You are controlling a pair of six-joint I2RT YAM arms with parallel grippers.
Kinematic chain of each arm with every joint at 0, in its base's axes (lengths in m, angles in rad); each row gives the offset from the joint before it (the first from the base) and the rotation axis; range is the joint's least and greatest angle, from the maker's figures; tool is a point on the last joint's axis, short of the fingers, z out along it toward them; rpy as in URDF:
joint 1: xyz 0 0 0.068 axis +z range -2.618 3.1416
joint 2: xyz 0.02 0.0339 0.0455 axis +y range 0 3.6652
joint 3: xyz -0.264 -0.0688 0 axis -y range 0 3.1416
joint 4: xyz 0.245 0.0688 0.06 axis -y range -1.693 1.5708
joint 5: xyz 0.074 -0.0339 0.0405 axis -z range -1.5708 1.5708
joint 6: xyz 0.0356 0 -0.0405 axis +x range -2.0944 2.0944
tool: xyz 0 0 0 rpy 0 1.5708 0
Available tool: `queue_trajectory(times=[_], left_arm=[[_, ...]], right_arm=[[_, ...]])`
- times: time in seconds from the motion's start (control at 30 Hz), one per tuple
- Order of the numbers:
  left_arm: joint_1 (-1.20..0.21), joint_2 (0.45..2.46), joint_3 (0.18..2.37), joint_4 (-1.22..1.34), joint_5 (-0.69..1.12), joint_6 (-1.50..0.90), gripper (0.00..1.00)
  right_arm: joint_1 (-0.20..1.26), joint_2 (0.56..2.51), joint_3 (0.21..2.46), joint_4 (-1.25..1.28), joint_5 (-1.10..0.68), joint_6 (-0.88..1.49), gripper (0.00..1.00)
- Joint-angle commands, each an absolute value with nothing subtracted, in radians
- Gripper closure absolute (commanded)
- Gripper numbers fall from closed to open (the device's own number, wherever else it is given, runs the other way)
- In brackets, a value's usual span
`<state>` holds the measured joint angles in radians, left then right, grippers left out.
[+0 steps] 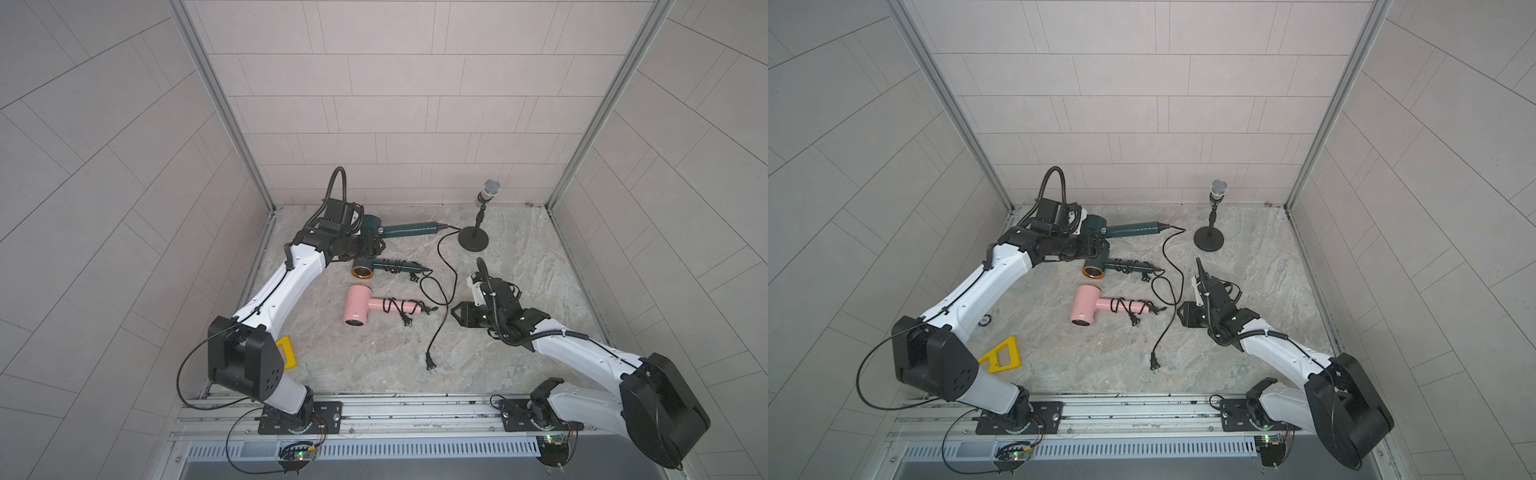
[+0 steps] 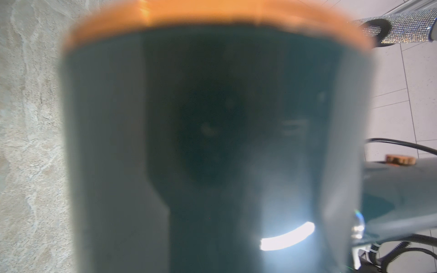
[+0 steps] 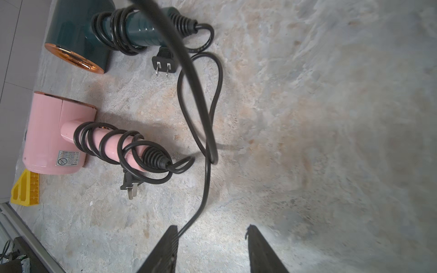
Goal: Wrap the cord around the hair dryer
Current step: Adjust the power cord.
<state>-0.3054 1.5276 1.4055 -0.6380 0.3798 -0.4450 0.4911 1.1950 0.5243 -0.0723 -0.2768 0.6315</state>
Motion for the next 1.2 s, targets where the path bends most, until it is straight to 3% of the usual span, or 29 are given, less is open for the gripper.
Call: queue_trajectory(times=[0.0,0.43,0.53,0.6,0.7,0.9,0.97,1.03,1.17], left_arm=[[-0.302,1.485,1.421,-0.565,0.402,-0.470,1.00],[-0.301,1.480,1.399,-0.541,0.397,-0.500,1.00],[-0.301,1.482,1.391,-0.531,0.392,-0.506,1.00],[-0.301,1.483,1.387,-0.527,0.384,-0.505,1.00],[-0.301,1.494,1.385,-0.525,0.363,-0.499,1.00],[-0.315,1.530,1.387,-0.518,0.263,-0.475,1.00],[-0.349,1.552,1.397,-0.542,0.175,-0.441,1.00],[-0.394,1.577,1.402,-0.555,0.106,-0.417,1.00],[-0.468,1.617,1.409,-0.561,0.016,-0.392,1.00]], right_arm=[[0.496,1.255,0.550,-0.027,-0.246,0.639,0.53],[0.535,1.512,0.592,0.223,-0.250,0.683,0.62],[0.540,1.526,0.613,0.198,-0.248,0.670,0.84],[0.542,1.491,0.618,0.154,-0.235,0.643,0.89],[0.545,1.385,0.645,-0.004,-0.194,0.577,1.00],[0.543,1.160,0.771,-0.468,-0.200,0.385,1.00],[0.549,1.151,0.874,-0.665,-0.288,0.275,1.00],[0.579,1.152,0.995,-0.854,-0.256,0.166,1.00],[0.588,1.144,1.195,-0.989,-0.242,0.037,1.00]])
